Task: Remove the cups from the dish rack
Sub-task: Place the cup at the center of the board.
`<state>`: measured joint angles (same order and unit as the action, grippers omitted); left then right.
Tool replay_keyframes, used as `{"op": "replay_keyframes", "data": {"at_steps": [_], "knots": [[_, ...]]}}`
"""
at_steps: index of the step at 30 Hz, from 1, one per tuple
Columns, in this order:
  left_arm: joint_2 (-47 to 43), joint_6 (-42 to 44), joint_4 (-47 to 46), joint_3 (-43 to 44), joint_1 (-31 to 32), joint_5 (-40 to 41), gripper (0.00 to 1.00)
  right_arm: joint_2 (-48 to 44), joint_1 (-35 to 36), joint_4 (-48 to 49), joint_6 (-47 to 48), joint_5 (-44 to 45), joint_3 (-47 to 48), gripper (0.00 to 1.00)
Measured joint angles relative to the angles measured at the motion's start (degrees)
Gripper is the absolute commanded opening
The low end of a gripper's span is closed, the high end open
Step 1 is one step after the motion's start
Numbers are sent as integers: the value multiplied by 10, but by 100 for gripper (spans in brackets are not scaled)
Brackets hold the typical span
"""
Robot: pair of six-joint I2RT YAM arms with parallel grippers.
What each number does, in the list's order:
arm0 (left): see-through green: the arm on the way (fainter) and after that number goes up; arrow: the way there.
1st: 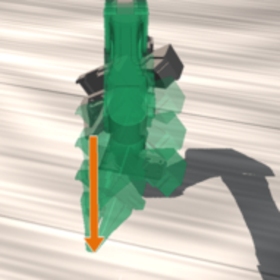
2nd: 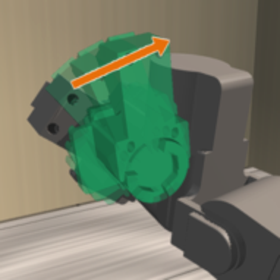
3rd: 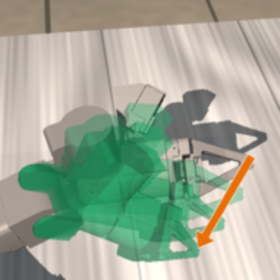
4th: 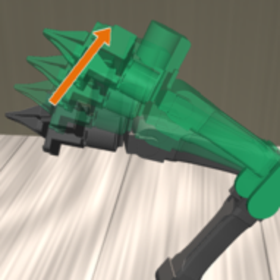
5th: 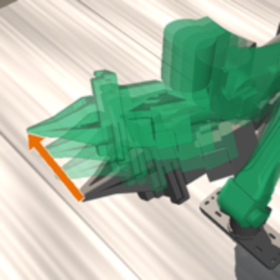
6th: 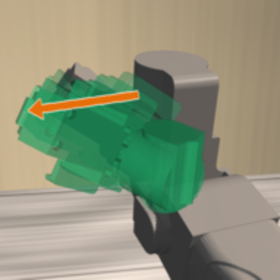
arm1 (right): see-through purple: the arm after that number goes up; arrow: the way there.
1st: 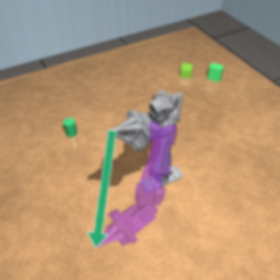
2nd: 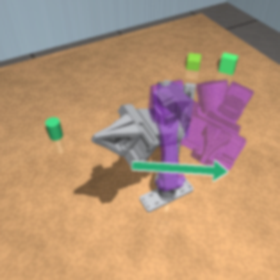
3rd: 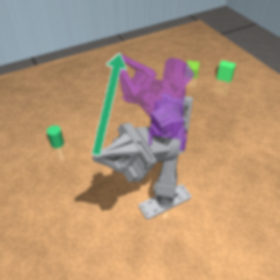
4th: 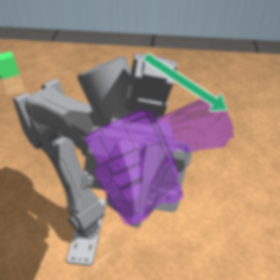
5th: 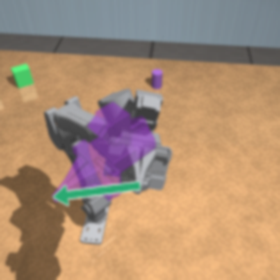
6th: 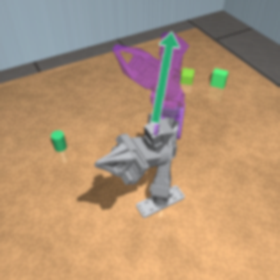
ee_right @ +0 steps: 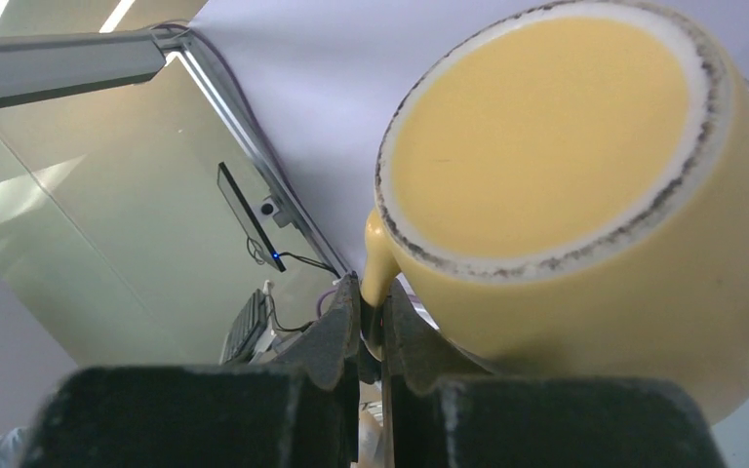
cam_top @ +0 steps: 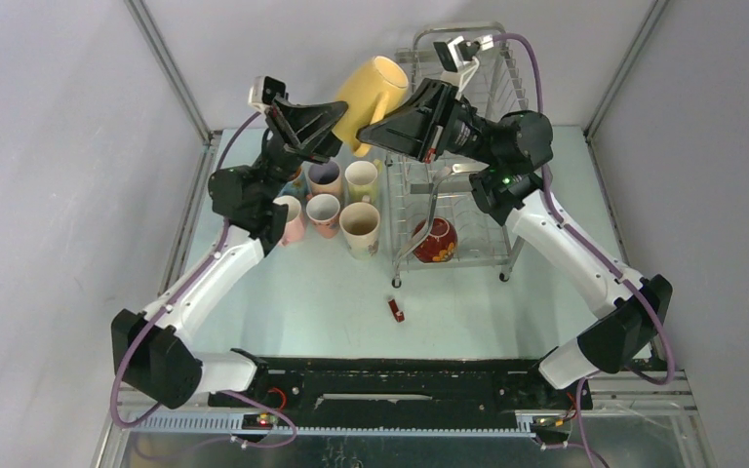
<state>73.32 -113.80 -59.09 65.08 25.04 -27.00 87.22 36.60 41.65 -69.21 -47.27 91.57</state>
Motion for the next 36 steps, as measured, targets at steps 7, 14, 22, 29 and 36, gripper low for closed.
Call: {"op": "replay_keyframes", "data": {"at_steps": [7, 14, 22, 29, 36], "knots": [[12, -5, -43, 12, 8, 13, 0, -1, 3, 17, -19, 1, 0, 6], [12, 3, -50, 12, 9, 32, 0, -13, 5, 0, 12, 6, -6, 65], [-4, 39, -29, 12, -3, 45, 0, -89, 13, -116, 116, 55, -54, 86], [-53, 122, 56, 12, -26, 25, 0, -174, 35, -271, 231, 138, -65, 87], [-118, 296, 267, 12, -38, -8, 0, -240, 46, -399, 314, 212, -66, 87]]}}
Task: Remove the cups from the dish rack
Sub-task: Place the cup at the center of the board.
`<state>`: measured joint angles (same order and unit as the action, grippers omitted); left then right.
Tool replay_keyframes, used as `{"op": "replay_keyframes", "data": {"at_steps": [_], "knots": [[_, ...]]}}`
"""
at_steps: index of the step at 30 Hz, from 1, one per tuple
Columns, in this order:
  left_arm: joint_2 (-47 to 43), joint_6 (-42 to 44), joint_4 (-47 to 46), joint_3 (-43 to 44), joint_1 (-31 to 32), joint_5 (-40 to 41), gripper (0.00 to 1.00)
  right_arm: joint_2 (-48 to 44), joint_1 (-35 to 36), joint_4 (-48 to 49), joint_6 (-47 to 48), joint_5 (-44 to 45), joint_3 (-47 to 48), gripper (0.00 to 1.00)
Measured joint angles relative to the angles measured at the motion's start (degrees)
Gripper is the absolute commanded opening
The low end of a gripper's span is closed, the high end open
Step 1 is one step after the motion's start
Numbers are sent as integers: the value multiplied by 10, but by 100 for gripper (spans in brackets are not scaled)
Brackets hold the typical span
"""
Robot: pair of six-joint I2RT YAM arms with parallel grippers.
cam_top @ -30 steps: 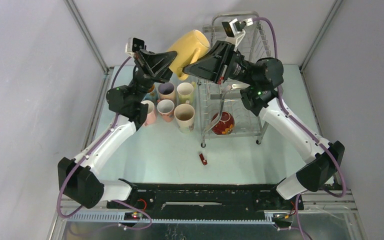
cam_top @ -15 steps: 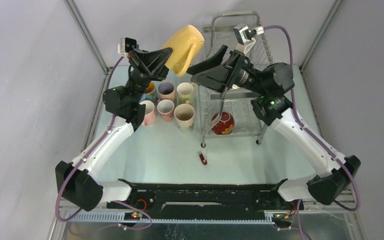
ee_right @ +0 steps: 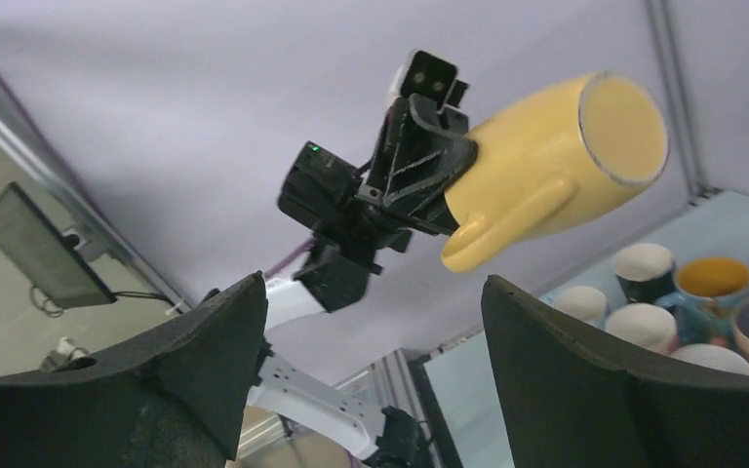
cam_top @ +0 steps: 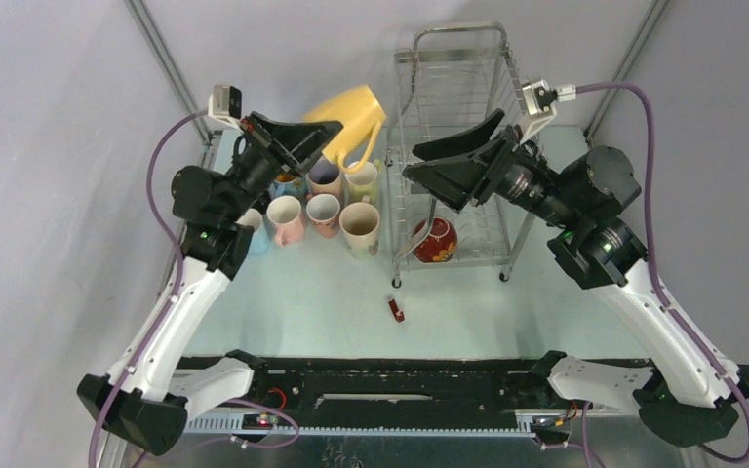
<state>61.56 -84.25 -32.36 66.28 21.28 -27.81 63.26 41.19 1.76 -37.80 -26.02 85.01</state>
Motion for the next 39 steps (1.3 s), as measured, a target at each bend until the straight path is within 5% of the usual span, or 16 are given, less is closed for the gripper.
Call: {"op": "replay_keyframes", "data": {"at_steps": [9, 21, 39], "knots": [[-56, 267, 329, 0, 0, 9, 0, -36, 5, -111, 63, 70, 0, 88], [-109, 545, 696, 0, 0, 157, 0, -52, 9, -219, 118, 156, -3, 95], [72, 663, 785, -8, 33, 237, 0, -149, 10, -247, 137, 187, -9, 100]]}}
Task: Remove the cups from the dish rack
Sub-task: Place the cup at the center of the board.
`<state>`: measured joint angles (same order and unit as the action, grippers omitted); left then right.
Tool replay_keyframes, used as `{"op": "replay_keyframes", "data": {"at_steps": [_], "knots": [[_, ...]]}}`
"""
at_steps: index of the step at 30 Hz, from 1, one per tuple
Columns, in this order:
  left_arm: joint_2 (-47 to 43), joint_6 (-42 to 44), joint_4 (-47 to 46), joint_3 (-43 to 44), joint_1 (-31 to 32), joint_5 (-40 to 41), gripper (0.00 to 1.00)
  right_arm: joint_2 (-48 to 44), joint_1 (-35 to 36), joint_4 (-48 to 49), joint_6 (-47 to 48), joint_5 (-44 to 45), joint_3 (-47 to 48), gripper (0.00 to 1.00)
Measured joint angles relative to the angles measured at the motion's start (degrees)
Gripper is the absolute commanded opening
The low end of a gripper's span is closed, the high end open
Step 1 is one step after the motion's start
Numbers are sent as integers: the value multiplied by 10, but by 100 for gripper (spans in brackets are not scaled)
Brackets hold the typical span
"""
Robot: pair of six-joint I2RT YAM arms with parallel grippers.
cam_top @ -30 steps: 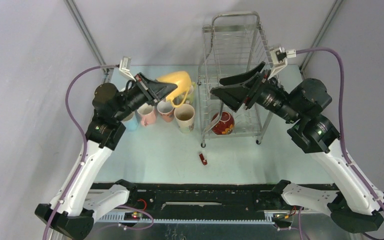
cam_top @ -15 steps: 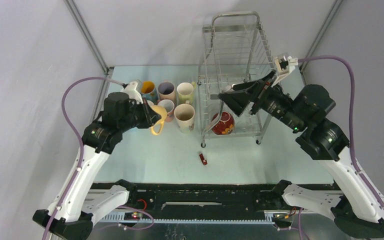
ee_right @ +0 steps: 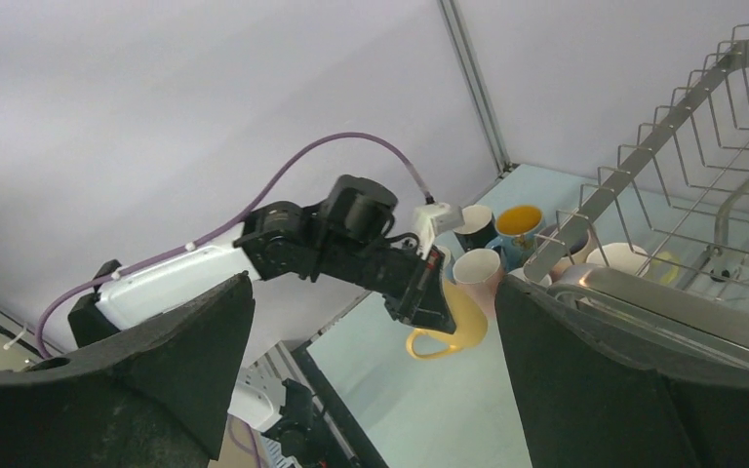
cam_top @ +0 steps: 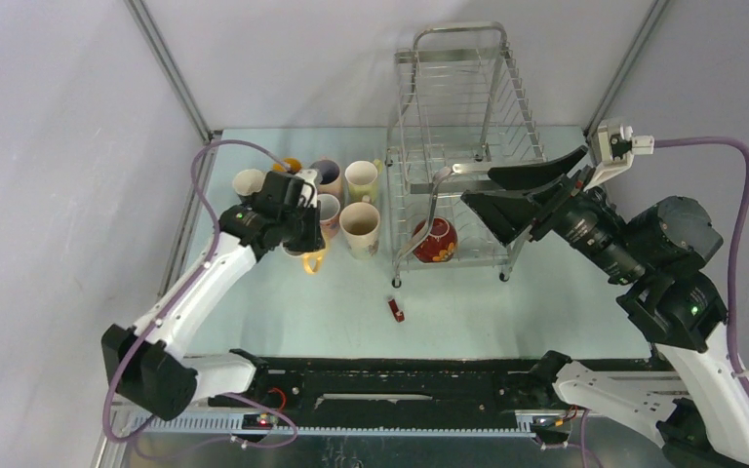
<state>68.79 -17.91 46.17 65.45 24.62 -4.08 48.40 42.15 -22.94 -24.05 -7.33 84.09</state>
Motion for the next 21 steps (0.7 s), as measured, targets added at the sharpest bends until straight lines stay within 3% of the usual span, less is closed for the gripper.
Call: {"op": "replay_keyframes", "data": {"at_steps": [19, 21], "knots": [[173, 19, -53, -9, 6, 35, 0, -11, 1, -2, 0, 4, -14, 100], [189, 19, -60, -9, 7, 38, 4, -16, 1, -4, 0, 7, -15, 100]]}}
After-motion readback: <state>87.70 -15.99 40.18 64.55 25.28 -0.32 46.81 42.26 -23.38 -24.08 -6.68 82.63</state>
